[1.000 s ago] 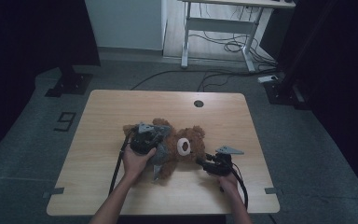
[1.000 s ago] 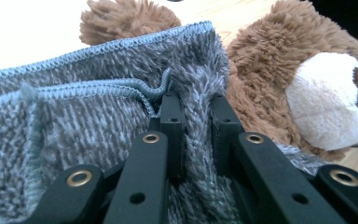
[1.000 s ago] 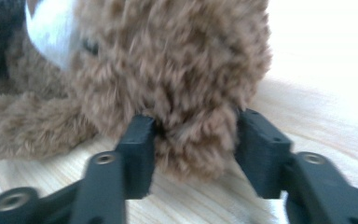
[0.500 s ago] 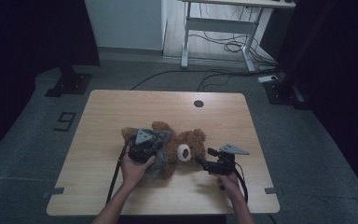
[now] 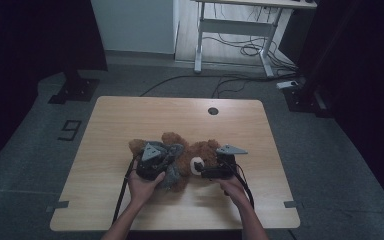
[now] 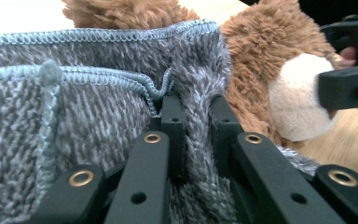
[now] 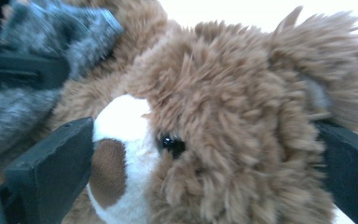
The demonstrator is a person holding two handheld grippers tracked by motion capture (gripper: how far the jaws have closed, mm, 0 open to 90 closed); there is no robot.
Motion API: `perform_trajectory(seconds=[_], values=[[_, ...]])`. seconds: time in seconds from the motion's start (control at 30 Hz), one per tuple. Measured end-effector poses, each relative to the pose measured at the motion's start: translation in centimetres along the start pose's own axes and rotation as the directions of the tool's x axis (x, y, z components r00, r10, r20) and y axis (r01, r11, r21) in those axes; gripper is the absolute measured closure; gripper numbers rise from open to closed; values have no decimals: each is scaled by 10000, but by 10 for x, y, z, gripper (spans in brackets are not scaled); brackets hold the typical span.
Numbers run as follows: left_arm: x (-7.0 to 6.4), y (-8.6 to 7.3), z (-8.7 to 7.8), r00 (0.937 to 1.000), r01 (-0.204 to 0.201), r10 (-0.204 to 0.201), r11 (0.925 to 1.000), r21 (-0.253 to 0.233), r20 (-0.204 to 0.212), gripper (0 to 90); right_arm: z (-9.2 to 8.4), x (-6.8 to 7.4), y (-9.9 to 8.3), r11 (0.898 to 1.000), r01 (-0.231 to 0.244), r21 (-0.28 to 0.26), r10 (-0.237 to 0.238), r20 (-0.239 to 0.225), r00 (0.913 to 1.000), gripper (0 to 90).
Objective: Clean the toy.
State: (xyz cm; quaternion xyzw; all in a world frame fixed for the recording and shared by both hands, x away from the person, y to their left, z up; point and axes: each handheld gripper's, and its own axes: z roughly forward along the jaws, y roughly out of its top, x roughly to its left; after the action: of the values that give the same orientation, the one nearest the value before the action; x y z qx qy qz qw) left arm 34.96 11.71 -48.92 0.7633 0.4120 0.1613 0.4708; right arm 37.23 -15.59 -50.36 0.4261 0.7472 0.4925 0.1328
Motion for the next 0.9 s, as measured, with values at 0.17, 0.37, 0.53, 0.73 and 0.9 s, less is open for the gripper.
perform_trajectory(seconds=[0.17,0.37,0.53,0.73,0.9], values=[[-3,1,-1,10000,-70,69,9999,124,31,796,1,-2,-9,10000,-25,19,25,-64,10000,0],[-4,2,-3,10000,-12,10,9998,194,55,795,-2,-3,-17,9995,-256,-202,257,26,9997,0],[-12,6,-9,10000,-43,42,9998,208,82,795,-3,-1,-23,9993,-248,-286,251,103,9996,0],[-32,40,-17,9983,-327,334,9994,-149,479,798,-8,-2,-30,9997,63,-235,-69,-291,9996,85],[-63,75,6,9909,-1037,1049,9944,-186,842,793,-12,1,-32,9997,35,-252,-40,-200,9998,106]])
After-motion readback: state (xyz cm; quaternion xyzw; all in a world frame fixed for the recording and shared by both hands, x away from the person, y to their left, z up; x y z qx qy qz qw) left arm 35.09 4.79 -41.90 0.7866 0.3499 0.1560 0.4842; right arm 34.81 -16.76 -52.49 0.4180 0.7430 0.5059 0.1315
